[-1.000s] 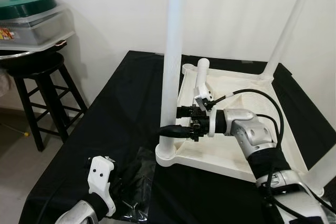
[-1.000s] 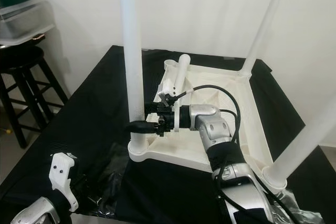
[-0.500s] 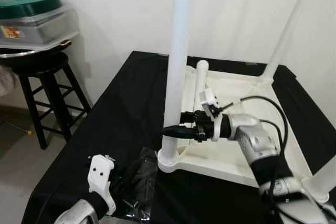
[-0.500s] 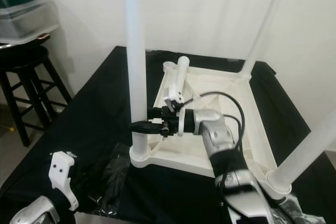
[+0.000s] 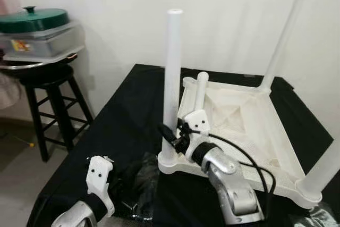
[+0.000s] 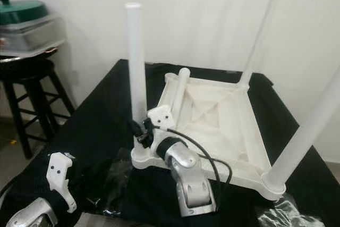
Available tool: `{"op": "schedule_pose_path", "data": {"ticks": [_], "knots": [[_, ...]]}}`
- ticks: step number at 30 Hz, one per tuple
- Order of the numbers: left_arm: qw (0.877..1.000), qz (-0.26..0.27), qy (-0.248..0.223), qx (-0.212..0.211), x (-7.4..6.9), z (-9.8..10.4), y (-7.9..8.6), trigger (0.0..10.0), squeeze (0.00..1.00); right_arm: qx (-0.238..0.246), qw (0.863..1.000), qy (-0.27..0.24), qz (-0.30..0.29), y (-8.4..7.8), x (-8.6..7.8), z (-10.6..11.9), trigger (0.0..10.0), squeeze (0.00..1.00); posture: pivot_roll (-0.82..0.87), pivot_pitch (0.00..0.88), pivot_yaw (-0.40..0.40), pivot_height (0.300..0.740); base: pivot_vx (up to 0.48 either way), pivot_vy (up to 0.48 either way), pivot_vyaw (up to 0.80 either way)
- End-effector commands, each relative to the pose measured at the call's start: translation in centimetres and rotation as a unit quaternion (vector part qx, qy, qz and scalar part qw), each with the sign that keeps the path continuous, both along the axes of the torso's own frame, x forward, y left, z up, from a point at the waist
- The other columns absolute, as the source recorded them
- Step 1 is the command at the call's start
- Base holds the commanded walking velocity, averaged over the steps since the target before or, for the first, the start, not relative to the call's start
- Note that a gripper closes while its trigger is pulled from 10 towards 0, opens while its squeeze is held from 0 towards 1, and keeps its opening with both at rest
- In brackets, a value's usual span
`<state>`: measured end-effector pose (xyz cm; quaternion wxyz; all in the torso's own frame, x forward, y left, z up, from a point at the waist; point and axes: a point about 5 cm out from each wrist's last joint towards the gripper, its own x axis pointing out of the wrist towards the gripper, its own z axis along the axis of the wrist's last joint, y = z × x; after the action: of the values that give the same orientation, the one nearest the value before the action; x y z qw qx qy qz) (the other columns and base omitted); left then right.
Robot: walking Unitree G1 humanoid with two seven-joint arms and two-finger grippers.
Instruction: Building children table
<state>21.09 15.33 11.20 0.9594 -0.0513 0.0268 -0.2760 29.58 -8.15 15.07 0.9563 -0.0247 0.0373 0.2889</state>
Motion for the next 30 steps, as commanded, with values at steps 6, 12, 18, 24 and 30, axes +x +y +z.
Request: {"op": "schedule_pose_path", "data": {"ticks": [6,12,18,24,30], "knots": [[1.000,0.001,0.004,0.003,-0.1,0.1,0.1,10.0,0.00,-0.008,0.995,0.098,-0.008,-0.5,-0.4,-2.2,10.0,1.00,0.07,0.008,-0.052,0.740,0.000,0.000,0.00],[1.000,-0.002,0.004,0.002,0.0,0.1,0.1,10.0,0.00,0.036,0.996,0.062,0.052,-0.4,0.5,0.3,10.0,1.00,0.07,0.007,-0.051,0.740,0.000,0.000,0.00],[1.000,-0.001,0.004,0.002,0.1,0.0,-0.1,10.0,0.00,-0.059,0.950,-0.045,0.304,-2.5,2.6,5.0,10.0,0.00,0.09,0.000,-0.066,0.740,0.000,0.000,0.00],[1.000,-0.002,0.006,0.003,0.1,-0.1,-0.3,10.0,0.00,-0.043,0.920,-0.012,0.389,-2.8,3.6,5.5,10.0,0.00,0.10,0.000,-0.065,0.740,0.000,0.000,0.00],[1.000,-0.002,0.007,0.003,0.0,-0.2,-0.3,10.0,0.00,-0.022,0.906,0.002,0.423,-3.1,4.7,6.2,3.3,0.00,0.11,0.000,-0.072,0.740,0.000,0.000,0.00]]}}
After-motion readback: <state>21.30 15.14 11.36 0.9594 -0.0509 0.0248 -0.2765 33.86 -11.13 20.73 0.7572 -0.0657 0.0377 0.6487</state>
